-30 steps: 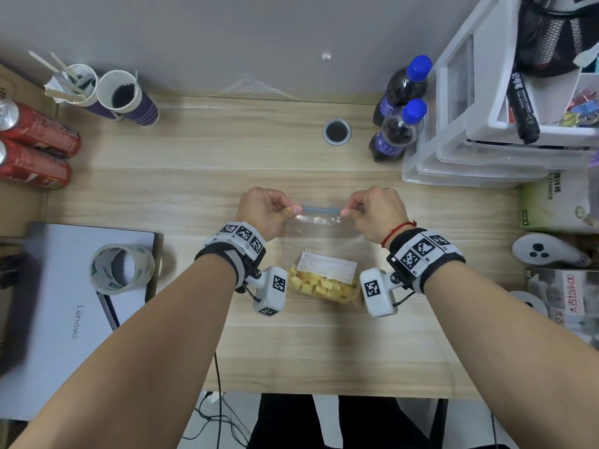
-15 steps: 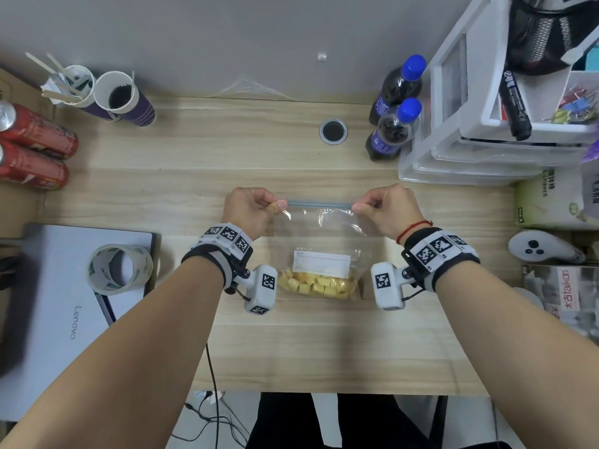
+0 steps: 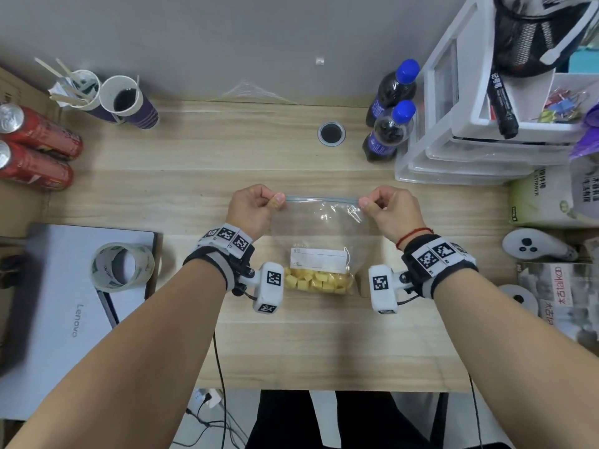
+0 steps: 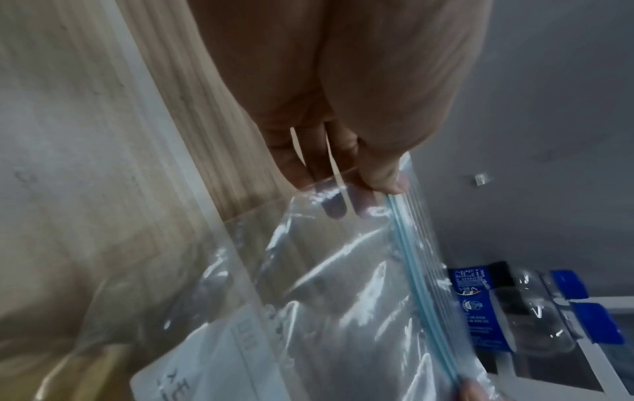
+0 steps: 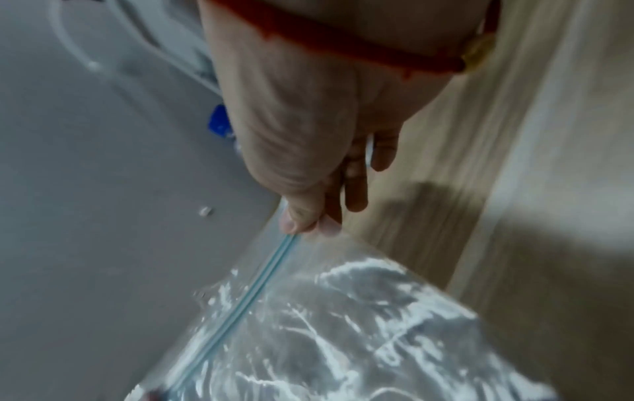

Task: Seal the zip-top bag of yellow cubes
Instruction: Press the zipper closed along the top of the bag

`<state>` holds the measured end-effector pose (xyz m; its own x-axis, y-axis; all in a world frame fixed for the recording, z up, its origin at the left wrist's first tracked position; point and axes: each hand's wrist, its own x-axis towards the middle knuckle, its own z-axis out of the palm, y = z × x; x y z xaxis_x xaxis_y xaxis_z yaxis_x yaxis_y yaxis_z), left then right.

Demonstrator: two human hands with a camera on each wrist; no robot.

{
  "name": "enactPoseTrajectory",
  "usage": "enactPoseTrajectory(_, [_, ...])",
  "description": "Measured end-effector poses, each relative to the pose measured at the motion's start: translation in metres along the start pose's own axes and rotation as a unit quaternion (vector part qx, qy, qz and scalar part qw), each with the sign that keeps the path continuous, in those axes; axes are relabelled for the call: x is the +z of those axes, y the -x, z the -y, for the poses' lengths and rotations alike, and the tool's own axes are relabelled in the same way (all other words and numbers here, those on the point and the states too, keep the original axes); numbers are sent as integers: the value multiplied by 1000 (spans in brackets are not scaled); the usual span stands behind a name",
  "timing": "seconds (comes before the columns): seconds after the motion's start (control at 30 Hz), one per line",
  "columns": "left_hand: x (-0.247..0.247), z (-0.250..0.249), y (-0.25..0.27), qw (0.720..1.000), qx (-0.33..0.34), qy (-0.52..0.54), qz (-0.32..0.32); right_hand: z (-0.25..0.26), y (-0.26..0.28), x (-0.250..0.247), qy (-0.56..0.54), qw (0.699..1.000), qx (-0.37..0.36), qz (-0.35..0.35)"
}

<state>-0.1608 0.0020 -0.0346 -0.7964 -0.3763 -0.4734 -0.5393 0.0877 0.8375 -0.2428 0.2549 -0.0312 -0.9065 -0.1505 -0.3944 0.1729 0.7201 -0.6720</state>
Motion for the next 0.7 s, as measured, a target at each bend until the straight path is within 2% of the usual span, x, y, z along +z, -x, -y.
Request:
enactPoseTrajectory(0.07, [1,-3,0,999,6,24,31,10,0,-4,68,996,-56,19])
enactPoseTrajectory(0.17, [9,-14,5,996,33,46,67,40,2,5,214,961,-159,73])
enactPoseTrajectory(0.27, [16,-26,9,991,64,74,87,73,4,23,264,936,-213,98])
enactPoseTrajectory(0.43, [16,-31,15,989,90,68,99,76,0,27,189,958,-191,97])
enactPoseTrajectory(0.6, [12,-28,18,991,78,70,85,72,2,21,128,972,-151,126])
enactPoseTrajectory(0.7, [12,-30,18,990,68,88,88,61,0,8,108,978,-142,106])
